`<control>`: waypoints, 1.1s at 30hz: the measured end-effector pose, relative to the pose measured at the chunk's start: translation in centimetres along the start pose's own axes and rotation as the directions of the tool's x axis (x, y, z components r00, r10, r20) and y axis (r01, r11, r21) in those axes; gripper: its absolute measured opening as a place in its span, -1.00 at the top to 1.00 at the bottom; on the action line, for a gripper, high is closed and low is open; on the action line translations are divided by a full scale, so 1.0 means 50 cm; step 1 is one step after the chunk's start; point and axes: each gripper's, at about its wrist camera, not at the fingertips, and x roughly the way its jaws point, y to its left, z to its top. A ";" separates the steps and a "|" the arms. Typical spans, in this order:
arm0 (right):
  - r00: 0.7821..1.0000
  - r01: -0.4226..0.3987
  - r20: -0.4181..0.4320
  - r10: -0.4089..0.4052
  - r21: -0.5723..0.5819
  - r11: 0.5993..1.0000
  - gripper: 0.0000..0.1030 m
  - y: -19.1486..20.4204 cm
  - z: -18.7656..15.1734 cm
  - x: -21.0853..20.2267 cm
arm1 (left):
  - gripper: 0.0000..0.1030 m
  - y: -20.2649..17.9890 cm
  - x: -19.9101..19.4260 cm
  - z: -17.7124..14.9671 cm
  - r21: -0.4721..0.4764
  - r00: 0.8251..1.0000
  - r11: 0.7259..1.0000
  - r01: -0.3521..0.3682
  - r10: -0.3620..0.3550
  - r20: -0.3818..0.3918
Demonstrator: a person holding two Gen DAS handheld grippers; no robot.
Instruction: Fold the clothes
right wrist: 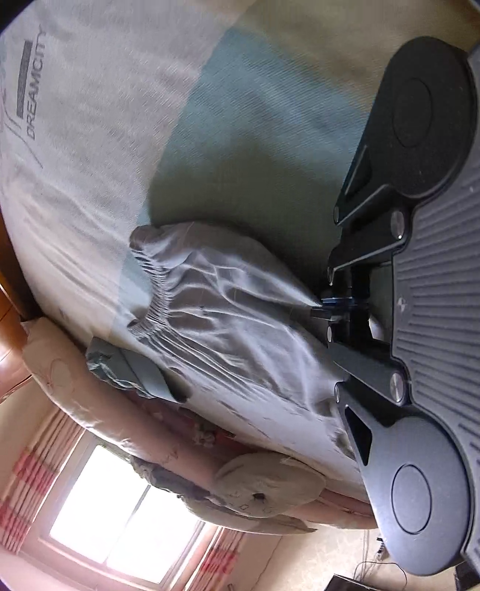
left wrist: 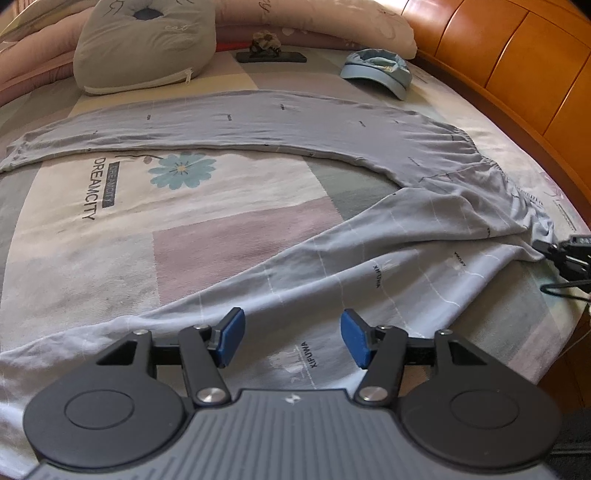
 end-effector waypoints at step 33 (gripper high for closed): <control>0.965 0.246 0.118 -0.234 -0.103 0.964 0.65 0.010 0.105 -0.057 | -0.14 -0.018 -0.004 0.006 0.012 1.000 1.000 -0.028 0.028 -0.012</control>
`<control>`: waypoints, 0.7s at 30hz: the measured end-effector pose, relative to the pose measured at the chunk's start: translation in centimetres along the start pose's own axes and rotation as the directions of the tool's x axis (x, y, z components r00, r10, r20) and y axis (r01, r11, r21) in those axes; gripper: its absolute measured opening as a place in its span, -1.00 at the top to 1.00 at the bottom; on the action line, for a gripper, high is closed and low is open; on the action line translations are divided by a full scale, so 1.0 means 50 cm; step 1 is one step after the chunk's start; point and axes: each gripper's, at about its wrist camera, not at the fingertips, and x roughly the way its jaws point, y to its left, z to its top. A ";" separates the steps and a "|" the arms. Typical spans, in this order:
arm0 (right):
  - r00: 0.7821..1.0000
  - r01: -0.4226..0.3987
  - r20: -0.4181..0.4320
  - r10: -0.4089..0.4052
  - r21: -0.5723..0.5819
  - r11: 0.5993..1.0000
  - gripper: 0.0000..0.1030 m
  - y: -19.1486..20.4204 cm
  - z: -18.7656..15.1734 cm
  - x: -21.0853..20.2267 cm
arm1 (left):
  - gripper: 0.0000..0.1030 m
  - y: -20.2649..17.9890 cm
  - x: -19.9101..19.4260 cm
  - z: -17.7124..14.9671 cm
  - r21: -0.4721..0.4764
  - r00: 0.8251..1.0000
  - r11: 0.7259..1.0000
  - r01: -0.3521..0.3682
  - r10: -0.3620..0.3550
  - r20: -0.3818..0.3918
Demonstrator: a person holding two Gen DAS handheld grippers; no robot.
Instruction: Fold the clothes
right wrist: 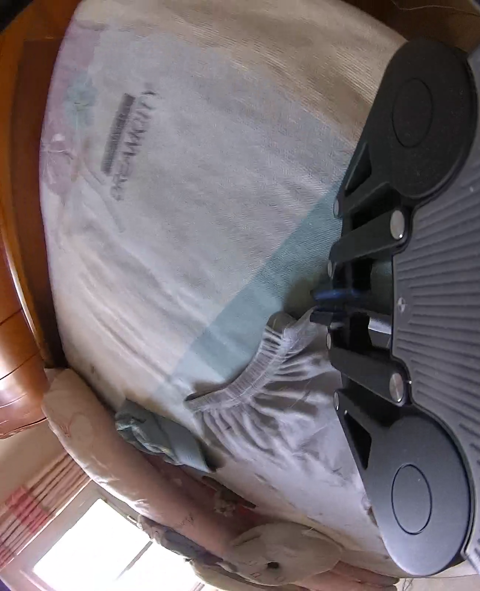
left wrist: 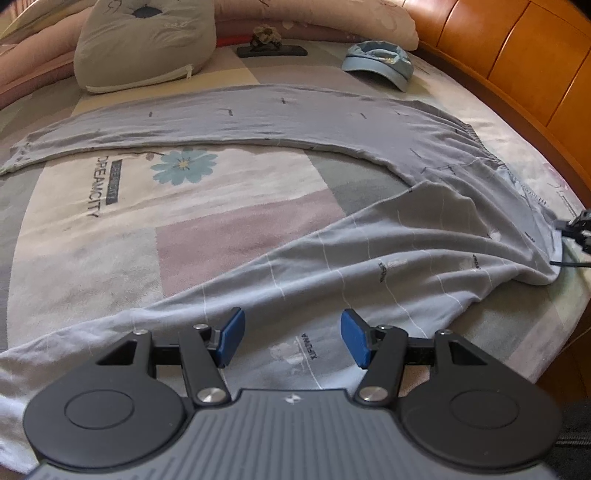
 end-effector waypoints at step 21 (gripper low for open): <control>0.993 -0.101 -0.105 0.051 -0.551 0.829 -0.02 0.272 0.109 0.319 | -0.41 -0.066 -0.033 -0.059 -0.057 0.992 0.990 -0.128 0.127 -0.017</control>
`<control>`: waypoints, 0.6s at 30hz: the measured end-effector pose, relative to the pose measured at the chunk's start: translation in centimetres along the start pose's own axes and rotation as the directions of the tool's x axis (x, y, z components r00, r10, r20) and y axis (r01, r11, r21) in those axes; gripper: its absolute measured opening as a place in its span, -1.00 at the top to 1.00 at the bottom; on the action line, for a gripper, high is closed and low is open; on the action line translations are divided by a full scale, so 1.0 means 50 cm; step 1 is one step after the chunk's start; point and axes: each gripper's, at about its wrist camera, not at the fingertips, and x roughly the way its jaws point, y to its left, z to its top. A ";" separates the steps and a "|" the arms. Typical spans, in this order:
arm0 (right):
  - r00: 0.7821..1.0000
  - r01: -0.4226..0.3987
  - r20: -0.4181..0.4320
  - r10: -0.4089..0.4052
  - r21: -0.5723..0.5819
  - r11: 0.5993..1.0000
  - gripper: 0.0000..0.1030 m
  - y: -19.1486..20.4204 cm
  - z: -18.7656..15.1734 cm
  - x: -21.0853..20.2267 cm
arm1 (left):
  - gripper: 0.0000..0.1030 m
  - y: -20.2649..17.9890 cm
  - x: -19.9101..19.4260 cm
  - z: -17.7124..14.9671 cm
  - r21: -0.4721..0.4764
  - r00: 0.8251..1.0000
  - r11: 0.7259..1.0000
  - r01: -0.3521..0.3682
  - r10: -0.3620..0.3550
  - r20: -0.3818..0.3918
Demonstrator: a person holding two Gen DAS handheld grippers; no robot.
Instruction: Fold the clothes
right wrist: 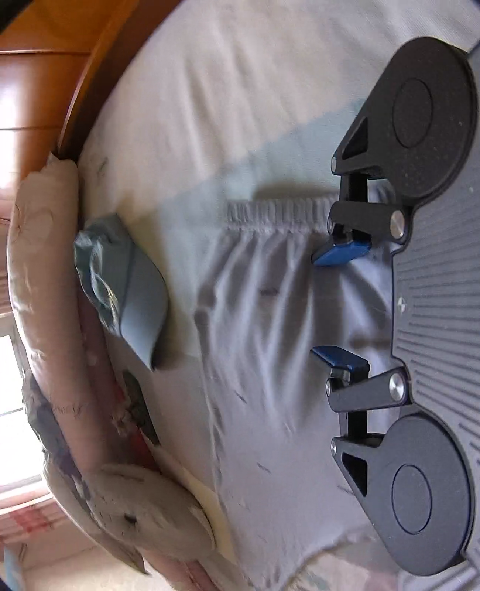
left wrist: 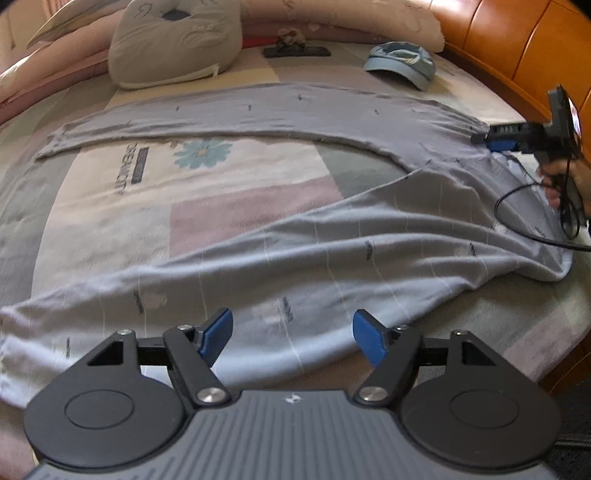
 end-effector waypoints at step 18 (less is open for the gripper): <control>0.909 -0.403 -0.135 0.394 -0.043 0.914 -0.46 0.219 -0.208 -0.252 | -0.51 0.115 -0.037 -0.104 -0.002 0.998 0.998 0.058 -0.058 -0.028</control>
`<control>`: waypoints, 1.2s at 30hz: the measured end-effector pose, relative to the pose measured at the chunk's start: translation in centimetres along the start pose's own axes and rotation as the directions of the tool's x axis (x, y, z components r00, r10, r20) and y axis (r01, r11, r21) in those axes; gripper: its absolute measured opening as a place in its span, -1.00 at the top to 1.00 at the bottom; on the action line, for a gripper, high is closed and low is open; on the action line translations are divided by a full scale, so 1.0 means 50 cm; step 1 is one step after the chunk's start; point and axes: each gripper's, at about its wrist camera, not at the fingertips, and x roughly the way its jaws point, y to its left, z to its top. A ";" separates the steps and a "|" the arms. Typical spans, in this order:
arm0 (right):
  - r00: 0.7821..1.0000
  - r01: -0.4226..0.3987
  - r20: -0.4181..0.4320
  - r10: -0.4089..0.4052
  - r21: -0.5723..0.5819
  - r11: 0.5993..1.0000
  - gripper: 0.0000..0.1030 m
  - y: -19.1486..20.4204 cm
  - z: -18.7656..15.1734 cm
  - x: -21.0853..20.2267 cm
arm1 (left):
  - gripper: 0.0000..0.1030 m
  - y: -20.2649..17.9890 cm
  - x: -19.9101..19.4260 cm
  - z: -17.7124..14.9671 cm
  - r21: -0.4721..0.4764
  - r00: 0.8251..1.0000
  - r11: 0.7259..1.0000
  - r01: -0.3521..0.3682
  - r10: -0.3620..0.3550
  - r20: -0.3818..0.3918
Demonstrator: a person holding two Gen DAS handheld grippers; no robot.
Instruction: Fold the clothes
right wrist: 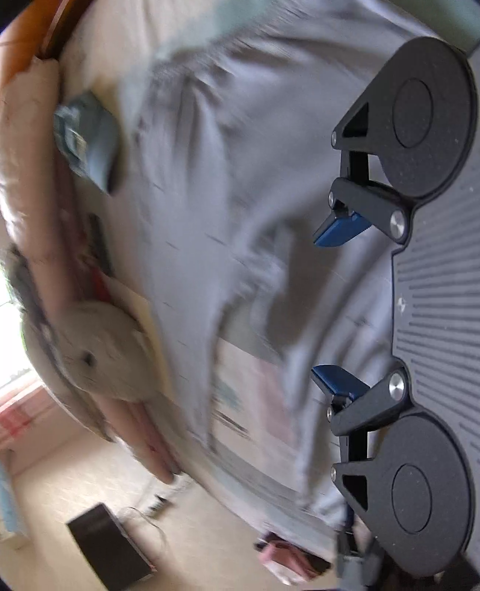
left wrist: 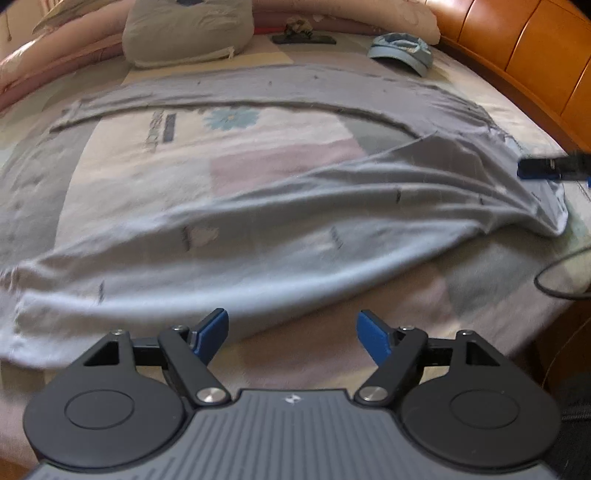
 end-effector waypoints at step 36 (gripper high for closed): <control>0.989 -0.053 -0.138 0.048 -0.036 0.998 -0.50 0.157 0.025 0.128 | -0.81 0.423 -0.029 -0.164 -0.837 0.907 0.362 0.410 -0.067 0.415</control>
